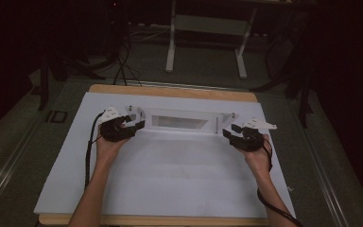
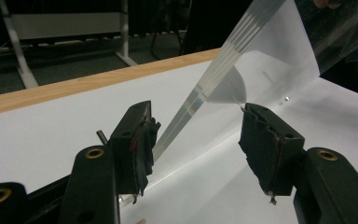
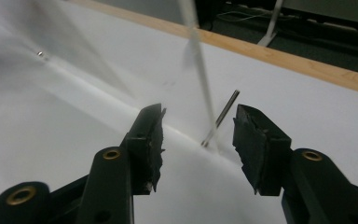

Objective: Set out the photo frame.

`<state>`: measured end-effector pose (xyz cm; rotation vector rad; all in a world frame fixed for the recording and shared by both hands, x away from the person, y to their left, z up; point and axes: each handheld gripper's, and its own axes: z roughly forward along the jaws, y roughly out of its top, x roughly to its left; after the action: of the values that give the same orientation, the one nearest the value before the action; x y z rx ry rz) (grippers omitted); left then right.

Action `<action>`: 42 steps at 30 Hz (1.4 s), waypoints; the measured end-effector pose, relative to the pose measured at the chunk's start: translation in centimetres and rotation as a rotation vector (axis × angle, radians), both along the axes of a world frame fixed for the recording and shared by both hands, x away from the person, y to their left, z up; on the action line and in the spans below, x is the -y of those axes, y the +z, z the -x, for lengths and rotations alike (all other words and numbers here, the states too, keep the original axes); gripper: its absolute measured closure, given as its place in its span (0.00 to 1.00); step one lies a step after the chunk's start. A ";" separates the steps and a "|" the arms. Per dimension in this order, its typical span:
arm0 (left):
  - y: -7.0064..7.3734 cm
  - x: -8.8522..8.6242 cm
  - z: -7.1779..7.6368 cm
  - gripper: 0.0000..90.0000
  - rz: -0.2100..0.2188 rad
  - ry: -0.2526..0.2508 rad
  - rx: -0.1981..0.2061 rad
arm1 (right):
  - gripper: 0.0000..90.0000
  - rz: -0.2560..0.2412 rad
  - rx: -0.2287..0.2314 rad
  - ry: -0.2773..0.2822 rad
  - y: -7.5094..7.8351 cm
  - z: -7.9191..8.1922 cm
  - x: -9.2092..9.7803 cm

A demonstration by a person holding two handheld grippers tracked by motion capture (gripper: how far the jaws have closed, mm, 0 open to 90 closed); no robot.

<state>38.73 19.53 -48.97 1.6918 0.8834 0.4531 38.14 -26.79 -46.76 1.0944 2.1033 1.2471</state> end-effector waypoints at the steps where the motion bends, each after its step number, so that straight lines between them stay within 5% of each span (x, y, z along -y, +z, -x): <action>1: 0.0 0.0 0.0 0.49 0.000 -0.001 0.000 | 0.57 -0.007 0.003 0.004 0.0 -0.3 0.0; 5: 0.0 0.0 -0.1 0.49 0.008 0.001 -0.004 | 0.56 0.004 0.039 0.046 -0.3 -1.2 -0.5; 16: 0.1 0.3 -0.6 0.49 -0.023 0.014 -0.007 | 0.52 -0.008 0.047 0.117 -1.4 -2.9 -1.8; 26: 0.1 1.0 -0.9 0.49 -0.046 0.066 0.012 | 0.50 0.001 0.065 0.083 -1.6 -3.3 -2.4; 35: 0.5 2.1 -1.3 0.49 -0.112 0.145 0.038 | 0.50 0.041 0.117 0.021 -1.5 -3.3 -3.2; 42: 1.3 2.8 -1.7 0.49 -0.152 0.190 0.017 | 0.50 0.035 0.093 0.010 -1.2 -3.9 -3.3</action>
<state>40.39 16.72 -47.72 1.7454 1.0240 0.6761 42.05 -23.46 -47.96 0.9921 2.0562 1.2366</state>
